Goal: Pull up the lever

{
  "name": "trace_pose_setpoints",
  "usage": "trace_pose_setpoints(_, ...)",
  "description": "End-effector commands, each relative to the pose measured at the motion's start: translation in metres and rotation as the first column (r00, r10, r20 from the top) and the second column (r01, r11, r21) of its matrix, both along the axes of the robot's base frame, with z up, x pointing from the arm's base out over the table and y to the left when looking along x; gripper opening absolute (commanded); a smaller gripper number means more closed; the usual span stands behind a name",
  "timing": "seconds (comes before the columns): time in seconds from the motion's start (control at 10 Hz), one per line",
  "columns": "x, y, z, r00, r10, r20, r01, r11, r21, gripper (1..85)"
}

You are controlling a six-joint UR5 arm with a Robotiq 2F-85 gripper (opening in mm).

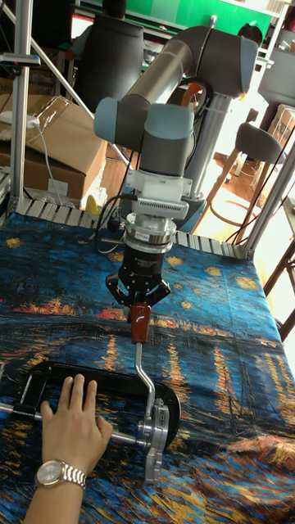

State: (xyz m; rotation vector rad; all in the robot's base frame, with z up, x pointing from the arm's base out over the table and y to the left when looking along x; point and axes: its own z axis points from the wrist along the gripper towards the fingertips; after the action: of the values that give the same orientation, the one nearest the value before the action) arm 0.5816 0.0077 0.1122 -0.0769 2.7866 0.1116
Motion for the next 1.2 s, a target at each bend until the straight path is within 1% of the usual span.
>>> trace_pose_setpoints(0.0, 0.036, 0.004, 0.043, 0.984, 0.061, 0.166, -0.065, 0.998, 0.021, 15.0)
trace_pose_setpoints(0.1, 0.032, 0.012, 0.055, 0.987, 0.031, 0.155, -0.034, 0.999, 0.016, 14.0)
trace_pose_setpoints(0.2, 0.029, 0.021, 0.068, 0.990, -0.002, 0.144, 0.003, 1.000, -0.005, 10.0)
trace_pose_setpoints(0.3, 0.032, 0.032, 0.073, 0.986, -0.025, 0.167, 0.022, 1.000, 0.020, 9.0)
trace_pose_setpoints(0.4, 0.038, 0.032, 0.075, 0.983, 0.000, 0.183, -0.008, 0.999, 0.048, 10.7)
trace_pose_setpoints(0.5, 0.046, 0.026, 0.073, 0.978, 0.033, 0.207, -0.044, 0.998, 0.052, 12.0)
trace_pose_setpoints(0.6, 0.053, 0.019, 0.068, 0.975, 0.060, 0.215, -0.072, 0.996, 0.052, 13.0)
trace_pose_setpoints(0.7, 0.055, 0.011, 0.062, 0.973, 0.079, 0.217, -0.093, 0.994, 0.055, 14.0)
trace_pose_setpoints(0.8, 0.055, 0.004, 0.057, 0.973, 0.090, 0.213, -0.103, 0.993, 0.052, 14.7)
trace_pose_setpoints(0.9, 0.053, 0.001, 0.056, 0.977, 0.078, 0.201, -0.086, 0.996, 0.034, 11.3)
trace_pose_setpoints(1.0, 0.053, 0.006, 0.059, 0.980, 0.059, 0.191, -0.065, 0.998, 0.025, 10.0)
trace_pose_setpoints(1.1, 0.052, 0.012, 0.061, 0.983, 0.039, 0.182, -0.045, 0.999, 0.026, 9.7)
